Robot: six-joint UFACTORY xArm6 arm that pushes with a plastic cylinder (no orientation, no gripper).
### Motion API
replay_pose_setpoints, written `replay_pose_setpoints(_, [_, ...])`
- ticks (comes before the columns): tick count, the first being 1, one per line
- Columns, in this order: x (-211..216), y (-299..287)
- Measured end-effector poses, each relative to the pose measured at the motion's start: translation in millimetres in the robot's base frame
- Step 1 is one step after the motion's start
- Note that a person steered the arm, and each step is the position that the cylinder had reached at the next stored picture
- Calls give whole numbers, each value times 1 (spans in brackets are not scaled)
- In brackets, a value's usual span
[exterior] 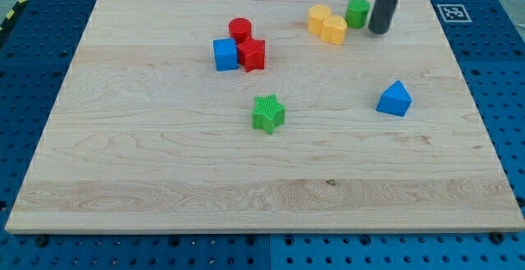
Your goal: Push green circle towards yellow heart
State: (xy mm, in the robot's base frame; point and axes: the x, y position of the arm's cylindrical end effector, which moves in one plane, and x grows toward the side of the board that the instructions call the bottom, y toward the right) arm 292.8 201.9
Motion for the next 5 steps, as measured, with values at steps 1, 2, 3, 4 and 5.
replay_pose_setpoints(1, [-49,6])
replay_pose_setpoints(2, [-77,-20])
replay_pose_setpoints(3, [-68,-22])
replay_pose_setpoints(4, [-54,-23])
replay_pose_setpoints(5, [-54,-54])
